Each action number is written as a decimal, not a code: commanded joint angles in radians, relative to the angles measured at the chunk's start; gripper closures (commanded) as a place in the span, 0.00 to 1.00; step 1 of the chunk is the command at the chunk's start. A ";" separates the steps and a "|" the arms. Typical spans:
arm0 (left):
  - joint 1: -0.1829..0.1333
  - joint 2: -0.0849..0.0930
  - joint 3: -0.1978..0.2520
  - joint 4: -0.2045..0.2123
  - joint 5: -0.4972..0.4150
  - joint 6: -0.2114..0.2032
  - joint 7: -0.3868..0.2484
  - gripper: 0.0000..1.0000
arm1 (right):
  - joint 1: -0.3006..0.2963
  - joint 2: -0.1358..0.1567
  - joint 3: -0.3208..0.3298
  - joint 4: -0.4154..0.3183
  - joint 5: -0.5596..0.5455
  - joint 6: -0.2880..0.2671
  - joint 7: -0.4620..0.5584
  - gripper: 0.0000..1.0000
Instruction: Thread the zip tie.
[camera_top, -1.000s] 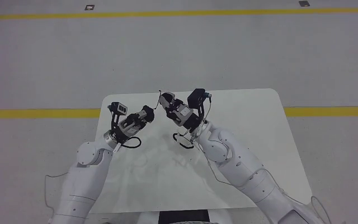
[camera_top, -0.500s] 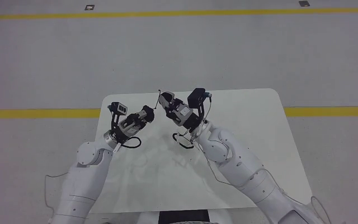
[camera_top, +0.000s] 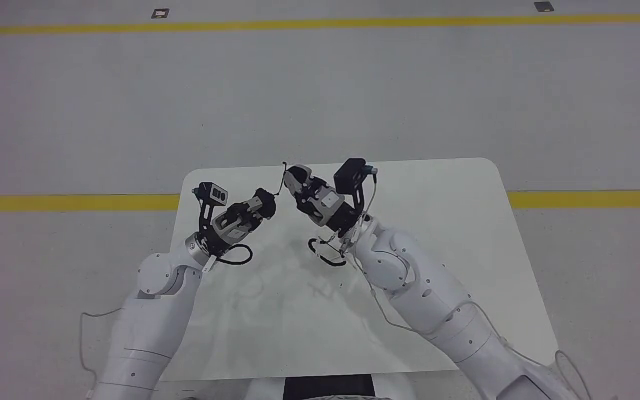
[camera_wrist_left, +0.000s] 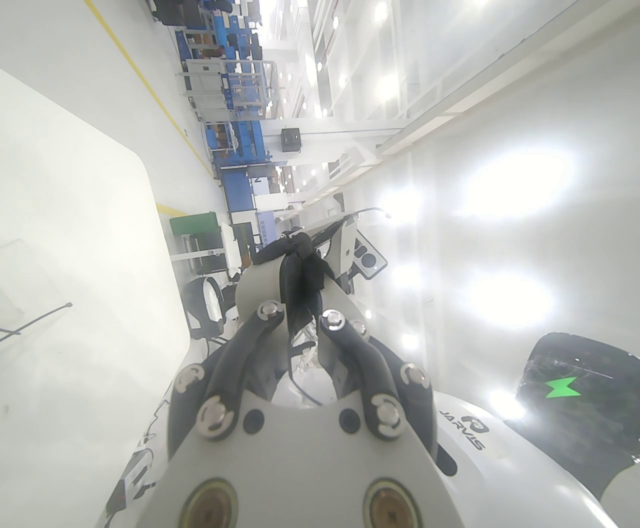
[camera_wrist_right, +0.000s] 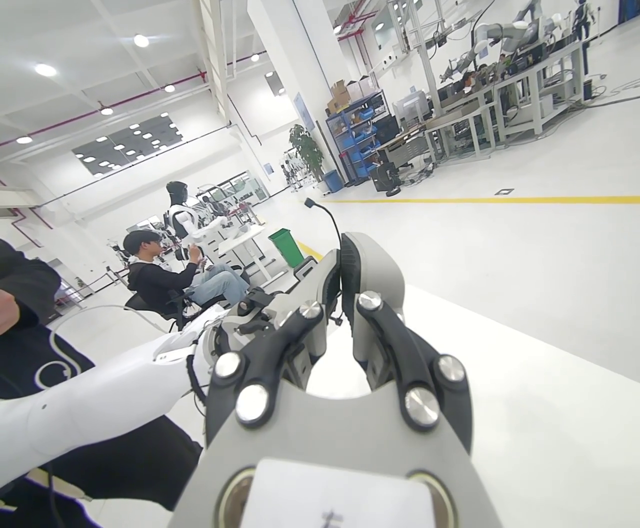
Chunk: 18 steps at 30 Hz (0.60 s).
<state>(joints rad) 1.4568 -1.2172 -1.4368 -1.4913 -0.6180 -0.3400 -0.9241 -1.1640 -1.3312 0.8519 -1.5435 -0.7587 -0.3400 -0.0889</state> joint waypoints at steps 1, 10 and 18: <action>0.000 0.000 0.000 0.000 0.000 0.000 0.000 1.00 | -0.001 0.000 0.001 0.000 -0.002 0.000 0.000 1.00; 0.000 0.000 0.000 0.000 0.000 0.000 0.000 1.00 | -0.007 -0.002 0.006 -0.002 -0.010 0.000 -0.002 1.00; 0.000 0.000 0.000 0.000 0.000 0.000 0.000 1.00 | -0.013 -0.004 0.011 -0.013 -0.010 0.000 -0.002 1.00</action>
<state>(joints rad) 1.4568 -1.2172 -1.4368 -1.4913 -0.6180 -0.3400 -0.9241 -1.1767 -1.3351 0.8623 -1.5561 -0.7693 -0.3400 -0.0914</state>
